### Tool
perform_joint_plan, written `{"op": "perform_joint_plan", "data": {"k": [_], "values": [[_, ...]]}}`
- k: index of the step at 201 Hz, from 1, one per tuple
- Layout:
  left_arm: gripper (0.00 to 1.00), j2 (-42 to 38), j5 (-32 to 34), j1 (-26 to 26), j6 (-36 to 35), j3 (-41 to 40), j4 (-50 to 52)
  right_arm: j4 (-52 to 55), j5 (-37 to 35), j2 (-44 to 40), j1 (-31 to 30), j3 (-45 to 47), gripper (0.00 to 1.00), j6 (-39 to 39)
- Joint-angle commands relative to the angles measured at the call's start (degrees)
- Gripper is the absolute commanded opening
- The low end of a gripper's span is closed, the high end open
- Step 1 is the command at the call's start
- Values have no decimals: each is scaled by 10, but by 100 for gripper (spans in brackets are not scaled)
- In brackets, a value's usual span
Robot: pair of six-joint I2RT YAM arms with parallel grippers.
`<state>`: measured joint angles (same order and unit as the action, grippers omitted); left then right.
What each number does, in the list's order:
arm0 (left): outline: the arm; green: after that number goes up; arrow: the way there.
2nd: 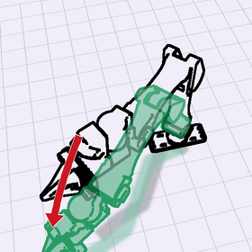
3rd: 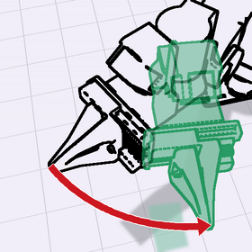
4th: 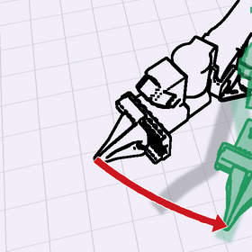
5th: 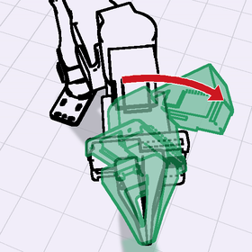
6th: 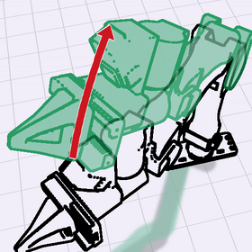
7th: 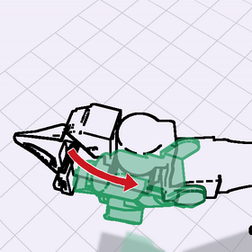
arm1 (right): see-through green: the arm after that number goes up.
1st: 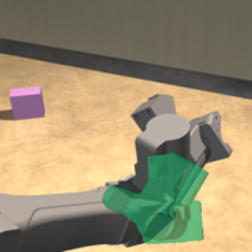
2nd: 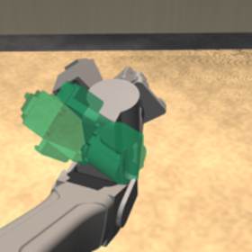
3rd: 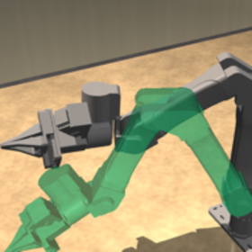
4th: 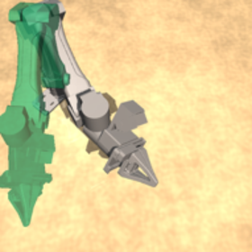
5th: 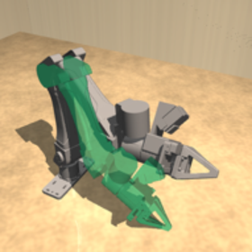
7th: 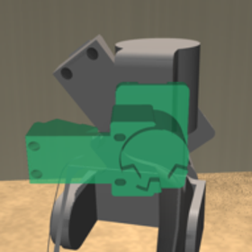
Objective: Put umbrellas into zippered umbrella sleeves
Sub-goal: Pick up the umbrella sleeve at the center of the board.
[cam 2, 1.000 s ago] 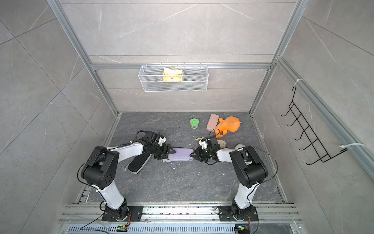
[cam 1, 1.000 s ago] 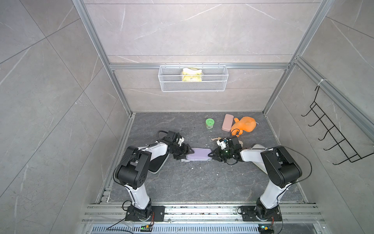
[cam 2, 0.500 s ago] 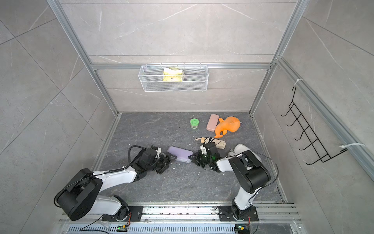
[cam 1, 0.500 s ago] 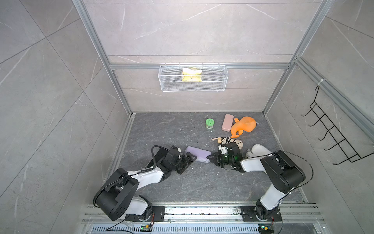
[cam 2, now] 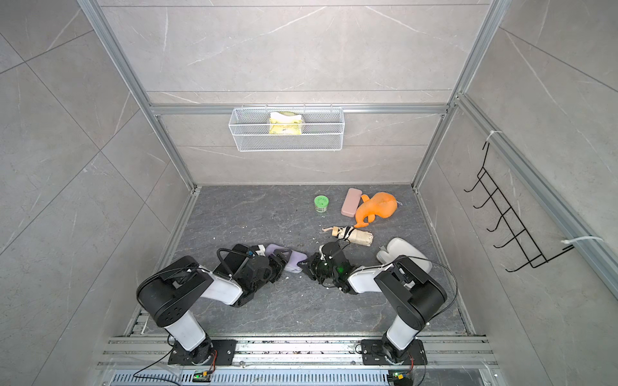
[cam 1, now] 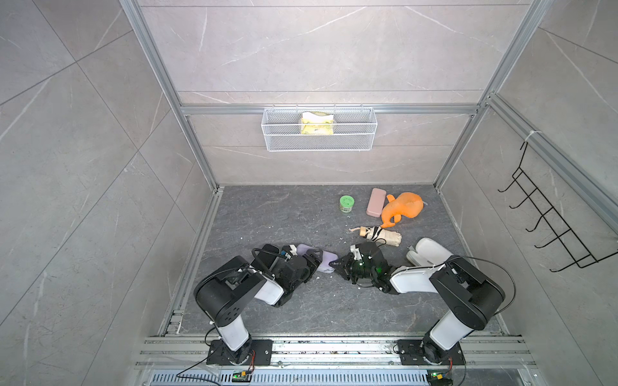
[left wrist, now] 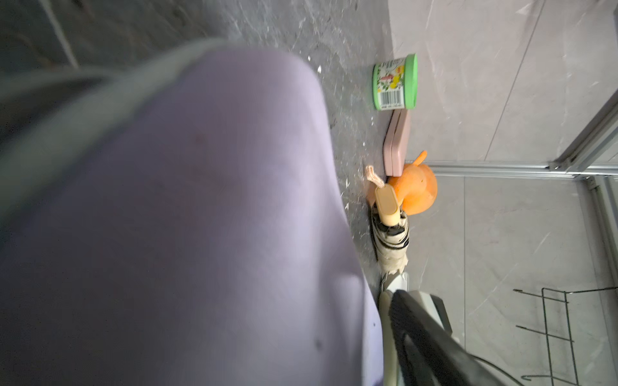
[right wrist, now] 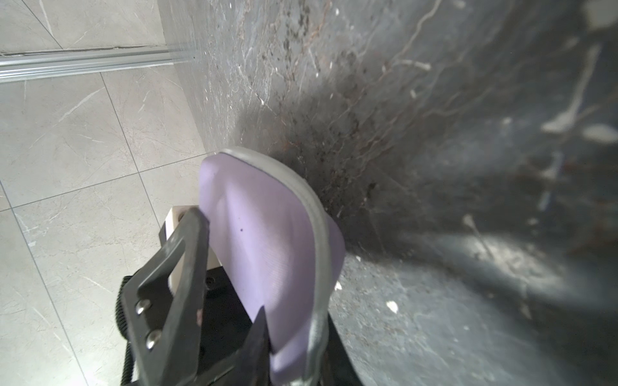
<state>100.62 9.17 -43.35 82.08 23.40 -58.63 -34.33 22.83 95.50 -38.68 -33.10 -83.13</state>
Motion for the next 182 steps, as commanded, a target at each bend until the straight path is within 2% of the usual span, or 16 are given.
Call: {"op": "perform_joint_plan", "data": {"k": [1,13,26,45,83,112,154,182], "values": [[64,60,46,1,27,-23,-163,-30,7,-8,-22,6,2,-17],[55,86,54,1,28,-30,-222,-27,1,-7,-24,9,3,-14],[45,88,47,1,24,-22,-224,-22,0,-7,-24,7,6,-6],[38,75,30,1,-14,-10,-224,-10,0,-10,-24,-1,13,12],[21,17,35,14,-87,-13,-223,46,-27,-43,-21,-2,43,82],[17,-38,25,39,-183,-6,-223,165,-52,-87,-21,-33,57,171],[17,-124,5,42,-373,30,-189,264,-113,-125,-61,-98,61,277],[18,-170,-12,42,-429,50,-135,235,-173,-132,-94,-118,62,298]]}}
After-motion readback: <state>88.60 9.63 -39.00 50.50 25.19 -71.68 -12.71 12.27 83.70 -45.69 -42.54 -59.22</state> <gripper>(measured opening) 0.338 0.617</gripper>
